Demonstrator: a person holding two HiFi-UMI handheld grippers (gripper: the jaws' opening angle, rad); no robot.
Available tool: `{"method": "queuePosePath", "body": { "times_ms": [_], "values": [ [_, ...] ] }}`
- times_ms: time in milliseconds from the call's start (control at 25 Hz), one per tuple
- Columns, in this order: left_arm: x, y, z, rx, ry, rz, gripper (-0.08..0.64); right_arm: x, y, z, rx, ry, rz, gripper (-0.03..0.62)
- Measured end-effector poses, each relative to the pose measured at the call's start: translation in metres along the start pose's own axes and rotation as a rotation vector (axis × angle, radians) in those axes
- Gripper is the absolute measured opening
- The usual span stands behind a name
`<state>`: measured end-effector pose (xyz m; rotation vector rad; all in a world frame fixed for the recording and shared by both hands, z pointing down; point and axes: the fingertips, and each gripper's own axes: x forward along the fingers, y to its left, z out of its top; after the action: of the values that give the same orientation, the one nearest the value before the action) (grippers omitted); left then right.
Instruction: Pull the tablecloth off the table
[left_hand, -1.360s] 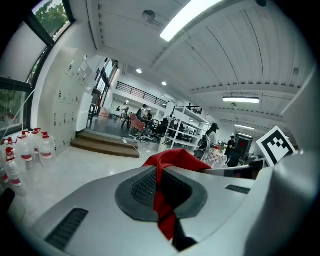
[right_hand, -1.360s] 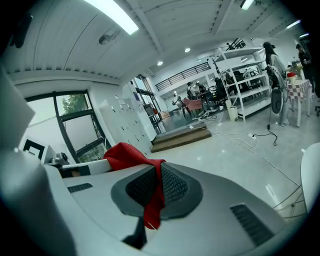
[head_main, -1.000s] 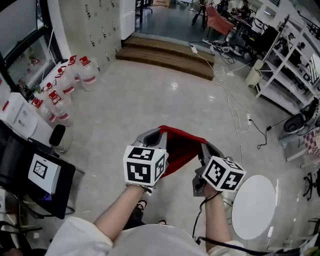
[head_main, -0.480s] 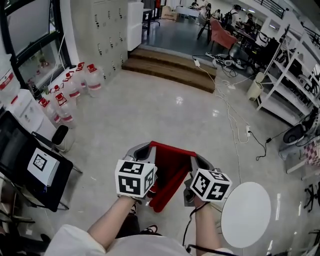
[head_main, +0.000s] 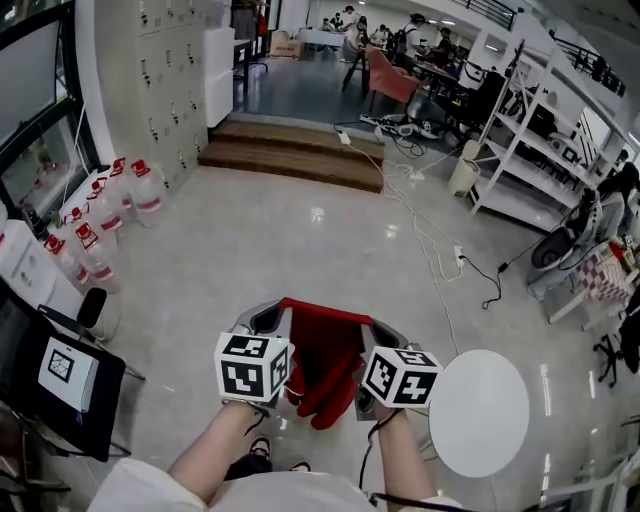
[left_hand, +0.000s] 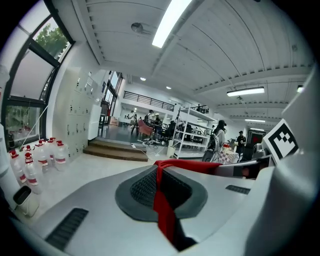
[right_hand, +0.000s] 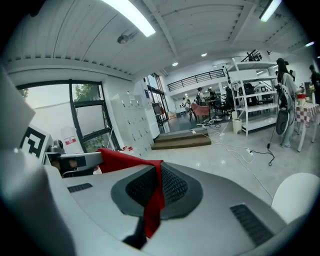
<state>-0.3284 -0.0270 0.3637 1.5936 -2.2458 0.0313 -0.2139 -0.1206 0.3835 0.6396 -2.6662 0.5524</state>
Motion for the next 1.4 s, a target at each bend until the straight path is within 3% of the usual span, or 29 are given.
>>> {"method": "queuePosePath", "body": {
  "times_ms": [520,760,1400],
  "values": [
    [0.007,-0.013,0.001,0.039,0.02,-0.088,0.017,-0.013,-0.008,-0.013,0.078,-0.023,-0.07,0.026],
    [0.008,-0.017,0.01,0.052,-0.005,-0.12,0.017,-0.017,-0.009,-0.004,0.062,-0.065,-0.102,0.026],
    [0.009,-0.02,0.003,0.035,0.012,-0.154,0.017,-0.025,-0.011,-0.011,0.044,-0.05,-0.126,0.026]
  ]
}}
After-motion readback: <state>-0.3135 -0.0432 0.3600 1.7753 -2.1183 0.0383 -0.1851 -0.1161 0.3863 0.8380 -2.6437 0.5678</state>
